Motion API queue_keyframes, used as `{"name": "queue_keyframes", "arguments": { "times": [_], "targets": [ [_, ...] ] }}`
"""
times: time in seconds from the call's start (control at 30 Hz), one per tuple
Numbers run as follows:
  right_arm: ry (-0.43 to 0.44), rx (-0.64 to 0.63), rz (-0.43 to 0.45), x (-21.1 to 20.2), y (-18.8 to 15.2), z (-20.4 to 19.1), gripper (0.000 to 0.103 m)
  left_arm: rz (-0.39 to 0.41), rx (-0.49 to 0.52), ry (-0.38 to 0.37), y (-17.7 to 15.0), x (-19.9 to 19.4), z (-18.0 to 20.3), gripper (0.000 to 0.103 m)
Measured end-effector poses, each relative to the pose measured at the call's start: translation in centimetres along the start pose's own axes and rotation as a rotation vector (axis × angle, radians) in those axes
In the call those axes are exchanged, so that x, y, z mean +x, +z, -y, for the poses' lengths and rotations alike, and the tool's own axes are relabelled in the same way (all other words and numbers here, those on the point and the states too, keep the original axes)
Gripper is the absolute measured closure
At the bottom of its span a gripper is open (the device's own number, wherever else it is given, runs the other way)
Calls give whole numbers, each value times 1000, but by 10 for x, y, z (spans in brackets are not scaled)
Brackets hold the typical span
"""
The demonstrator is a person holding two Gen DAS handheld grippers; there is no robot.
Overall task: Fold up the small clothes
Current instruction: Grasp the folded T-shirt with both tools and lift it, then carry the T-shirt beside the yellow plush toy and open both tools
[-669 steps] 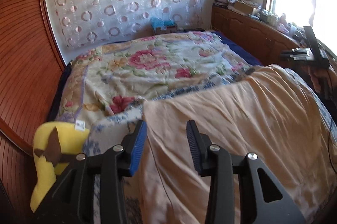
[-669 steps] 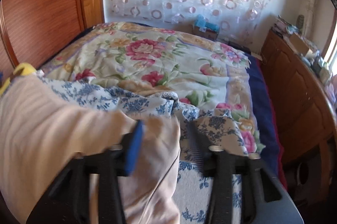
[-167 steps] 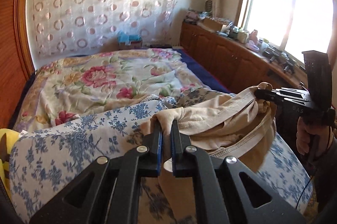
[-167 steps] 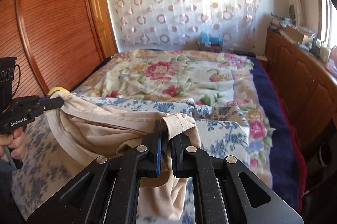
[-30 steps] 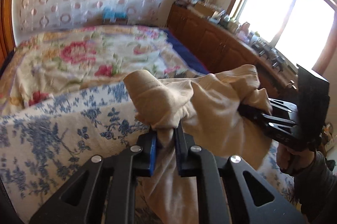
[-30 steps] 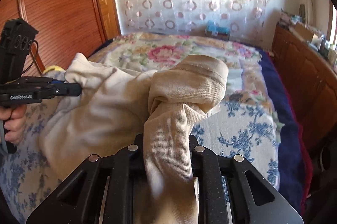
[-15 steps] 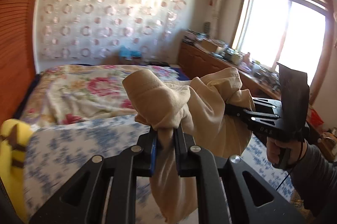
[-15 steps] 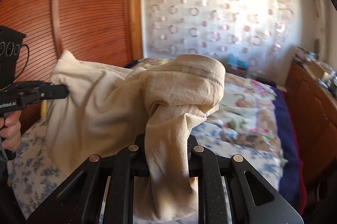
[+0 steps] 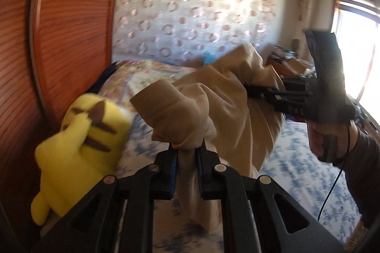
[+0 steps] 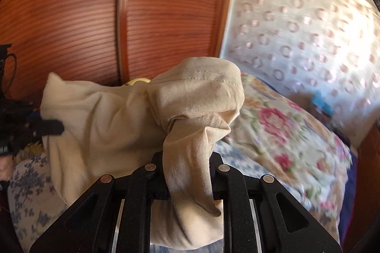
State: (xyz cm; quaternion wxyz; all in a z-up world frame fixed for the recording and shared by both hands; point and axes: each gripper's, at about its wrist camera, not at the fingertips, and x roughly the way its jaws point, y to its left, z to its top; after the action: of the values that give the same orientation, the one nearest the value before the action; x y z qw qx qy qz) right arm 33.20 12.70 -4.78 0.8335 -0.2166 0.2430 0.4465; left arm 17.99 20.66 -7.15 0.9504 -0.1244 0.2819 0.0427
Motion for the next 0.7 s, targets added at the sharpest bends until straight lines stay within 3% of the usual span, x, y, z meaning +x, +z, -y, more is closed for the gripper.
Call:
{"name": "queue_keyframes", "arguments": {
  "times": [0.23,0.43,0.47,0.53,0.6,0.7],
  "targets": [
    [63,-110,-56,85,32,-37,88,-33,-84,41,-31,7,-40,93],
    [111,-107,-84,132,50,-51,85,-70,-52,130,-41,18,-42,93],
    [101,-100,-100,138,50,-51,83,-78,-53,138,-42,20,-42,93],
    [79,-80,-124,147,52,-47,61,-83,-55,146,-45,20,-41,92],
    [51,-65,-118,145,50,-42,48,-80,-53,151,-47,19,-41,89],
    [9,-7,-72,131,48,-21,46,-77,-52,151,-46,17,-40,83]
  ]
}}
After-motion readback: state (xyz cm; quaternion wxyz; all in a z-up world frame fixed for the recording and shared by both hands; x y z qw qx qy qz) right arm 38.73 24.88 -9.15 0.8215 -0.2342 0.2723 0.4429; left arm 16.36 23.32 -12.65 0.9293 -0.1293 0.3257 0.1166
